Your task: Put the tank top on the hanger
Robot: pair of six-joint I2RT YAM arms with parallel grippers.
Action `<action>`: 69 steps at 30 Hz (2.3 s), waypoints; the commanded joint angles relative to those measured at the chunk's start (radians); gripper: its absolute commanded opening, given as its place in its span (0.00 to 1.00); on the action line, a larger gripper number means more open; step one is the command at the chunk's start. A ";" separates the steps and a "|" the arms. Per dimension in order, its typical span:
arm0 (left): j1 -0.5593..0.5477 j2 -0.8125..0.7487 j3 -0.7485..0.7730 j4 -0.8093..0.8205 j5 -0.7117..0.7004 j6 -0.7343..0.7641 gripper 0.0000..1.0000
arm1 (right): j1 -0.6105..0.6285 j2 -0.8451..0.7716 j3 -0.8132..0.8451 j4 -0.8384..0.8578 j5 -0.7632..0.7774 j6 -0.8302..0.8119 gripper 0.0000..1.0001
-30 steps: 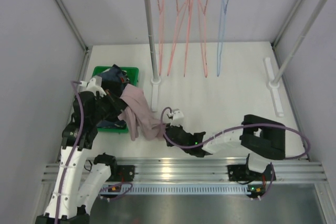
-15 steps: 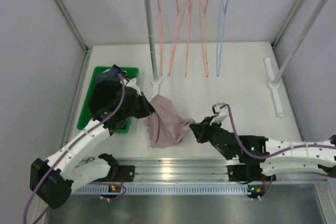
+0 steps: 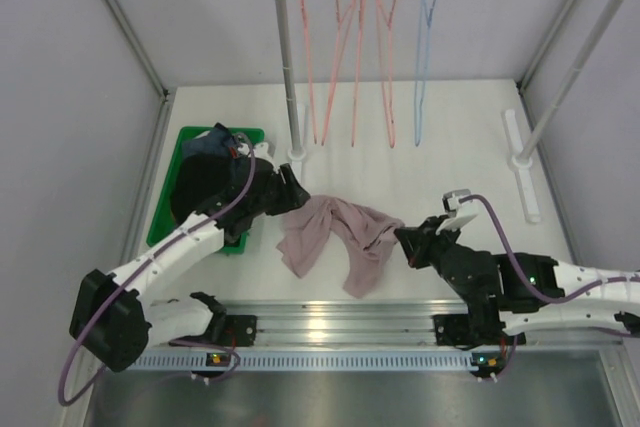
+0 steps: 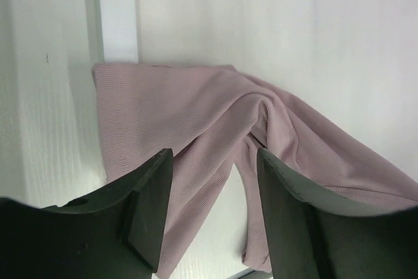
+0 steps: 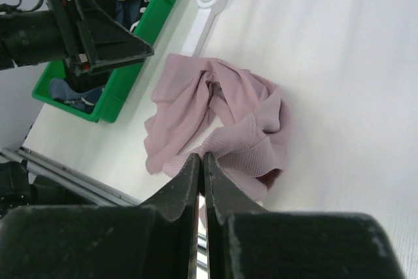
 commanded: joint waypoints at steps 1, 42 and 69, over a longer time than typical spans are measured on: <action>-0.007 -0.108 -0.023 0.050 0.047 0.046 0.56 | 0.020 0.021 0.079 -0.018 0.055 -0.045 0.00; -0.797 0.473 -0.083 0.493 -0.259 -0.015 0.28 | 0.018 0.092 0.125 -0.072 0.029 0.003 0.00; -0.822 -0.061 0.771 -0.409 -0.726 0.269 0.00 | 0.018 0.133 0.545 0.066 0.111 -0.380 0.00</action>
